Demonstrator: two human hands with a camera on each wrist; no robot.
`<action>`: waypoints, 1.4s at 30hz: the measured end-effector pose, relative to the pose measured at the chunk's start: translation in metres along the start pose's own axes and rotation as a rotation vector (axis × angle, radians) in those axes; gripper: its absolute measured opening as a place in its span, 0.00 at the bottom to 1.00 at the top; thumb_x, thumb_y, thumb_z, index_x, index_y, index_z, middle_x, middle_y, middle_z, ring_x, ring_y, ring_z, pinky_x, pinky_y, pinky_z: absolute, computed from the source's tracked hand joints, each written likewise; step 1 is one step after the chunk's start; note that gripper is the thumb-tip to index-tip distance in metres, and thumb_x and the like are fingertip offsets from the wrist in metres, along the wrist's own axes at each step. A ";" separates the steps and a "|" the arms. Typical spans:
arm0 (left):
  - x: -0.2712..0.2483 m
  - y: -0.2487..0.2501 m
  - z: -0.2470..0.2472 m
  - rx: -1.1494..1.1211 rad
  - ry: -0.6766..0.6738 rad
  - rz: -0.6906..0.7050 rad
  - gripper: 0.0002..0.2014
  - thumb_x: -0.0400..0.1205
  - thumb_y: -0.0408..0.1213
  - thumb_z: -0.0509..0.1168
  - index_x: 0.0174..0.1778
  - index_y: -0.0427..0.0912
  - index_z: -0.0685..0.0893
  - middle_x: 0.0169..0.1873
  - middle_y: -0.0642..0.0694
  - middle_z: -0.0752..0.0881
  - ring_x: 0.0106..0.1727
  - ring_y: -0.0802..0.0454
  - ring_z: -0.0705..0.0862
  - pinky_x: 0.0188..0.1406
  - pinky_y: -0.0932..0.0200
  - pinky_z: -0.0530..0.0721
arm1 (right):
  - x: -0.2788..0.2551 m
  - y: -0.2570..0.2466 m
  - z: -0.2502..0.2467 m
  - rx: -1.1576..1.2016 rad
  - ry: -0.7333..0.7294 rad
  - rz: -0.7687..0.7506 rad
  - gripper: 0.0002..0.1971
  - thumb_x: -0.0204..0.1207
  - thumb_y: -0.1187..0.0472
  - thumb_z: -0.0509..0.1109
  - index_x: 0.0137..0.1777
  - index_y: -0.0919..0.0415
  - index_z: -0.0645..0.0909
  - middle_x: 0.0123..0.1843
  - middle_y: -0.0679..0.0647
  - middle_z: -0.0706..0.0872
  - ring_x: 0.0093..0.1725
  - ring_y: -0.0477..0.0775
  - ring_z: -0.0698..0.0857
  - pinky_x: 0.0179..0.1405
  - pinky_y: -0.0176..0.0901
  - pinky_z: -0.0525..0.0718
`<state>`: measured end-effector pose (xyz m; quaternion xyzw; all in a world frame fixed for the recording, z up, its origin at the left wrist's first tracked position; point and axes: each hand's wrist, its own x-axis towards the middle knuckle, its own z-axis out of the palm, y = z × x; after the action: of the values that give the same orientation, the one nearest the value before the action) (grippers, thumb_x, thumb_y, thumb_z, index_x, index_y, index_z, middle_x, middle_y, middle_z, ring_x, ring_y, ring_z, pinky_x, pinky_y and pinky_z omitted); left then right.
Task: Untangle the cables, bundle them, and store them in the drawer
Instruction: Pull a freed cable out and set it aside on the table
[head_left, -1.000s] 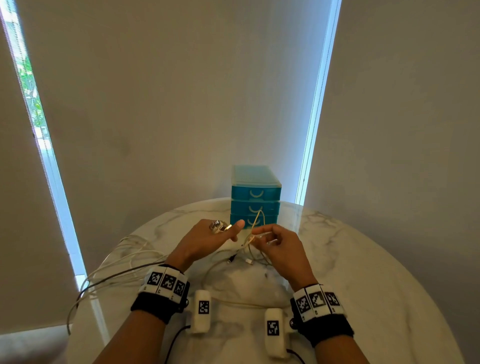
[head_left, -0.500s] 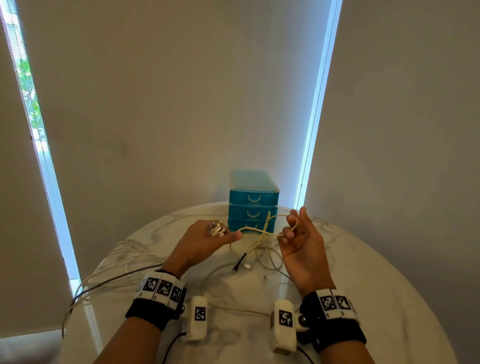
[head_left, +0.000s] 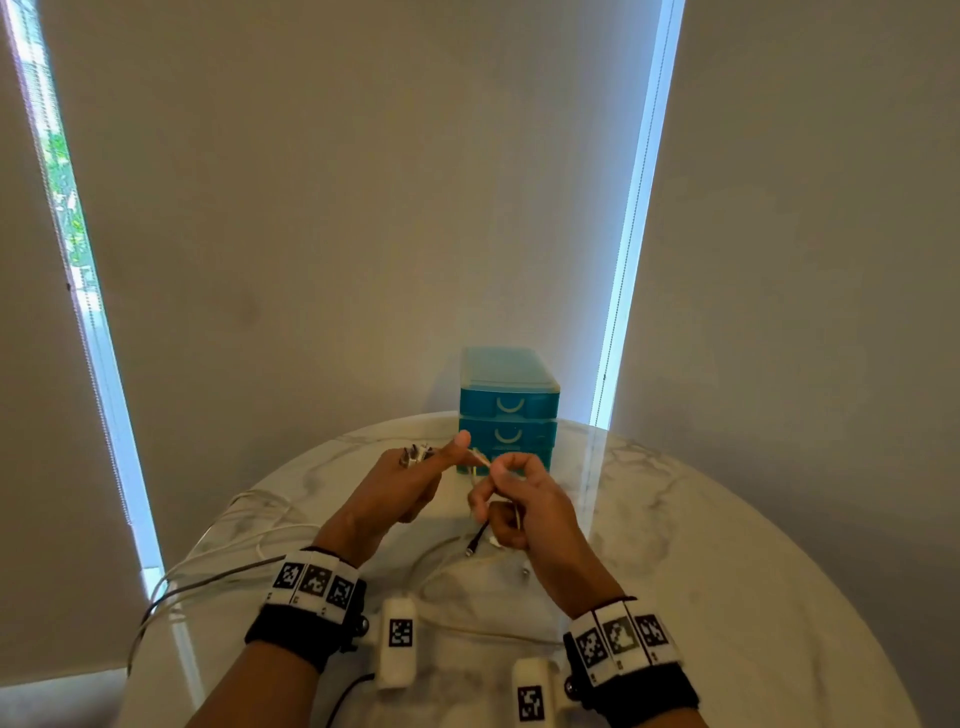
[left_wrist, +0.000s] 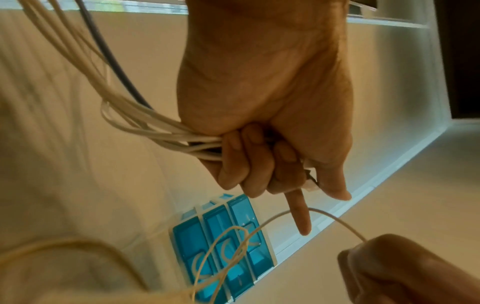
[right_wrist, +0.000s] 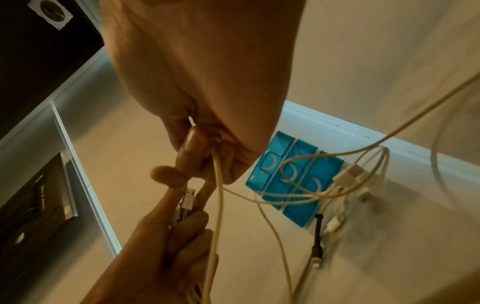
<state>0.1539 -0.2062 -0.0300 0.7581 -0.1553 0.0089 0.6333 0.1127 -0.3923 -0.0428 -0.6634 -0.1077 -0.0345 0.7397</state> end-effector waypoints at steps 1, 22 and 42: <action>0.000 -0.001 -0.002 -0.062 0.025 0.015 0.20 0.84 0.66 0.70 0.57 0.56 0.97 0.27 0.49 0.66 0.28 0.54 0.62 0.26 0.59 0.61 | 0.000 0.003 0.003 -0.042 -0.042 0.017 0.09 0.96 0.57 0.58 0.65 0.62 0.72 0.39 0.60 0.90 0.23 0.50 0.71 0.24 0.41 0.67; -0.008 0.005 0.009 0.299 -0.297 -0.028 0.11 0.80 0.47 0.82 0.51 0.44 0.98 0.30 0.58 0.91 0.29 0.70 0.80 0.30 0.78 0.74 | 0.014 0.005 -0.053 0.827 0.347 -0.003 0.18 0.92 0.62 0.65 0.79 0.65 0.81 0.37 0.51 0.81 0.30 0.46 0.79 0.30 0.39 0.84; 0.009 -0.005 0.018 -0.411 -0.159 -0.157 0.45 0.75 0.85 0.56 0.51 0.41 0.86 0.28 0.48 0.70 0.23 0.56 0.63 0.20 0.64 0.59 | -0.007 -0.003 0.007 -0.369 -0.100 0.233 0.27 0.95 0.50 0.51 0.47 0.56 0.90 0.25 0.43 0.72 0.25 0.44 0.67 0.28 0.38 0.65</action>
<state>0.1605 -0.2249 -0.0361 0.6214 -0.1435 -0.1320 0.7589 0.1044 -0.3864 -0.0405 -0.7963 -0.0589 0.0651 0.5986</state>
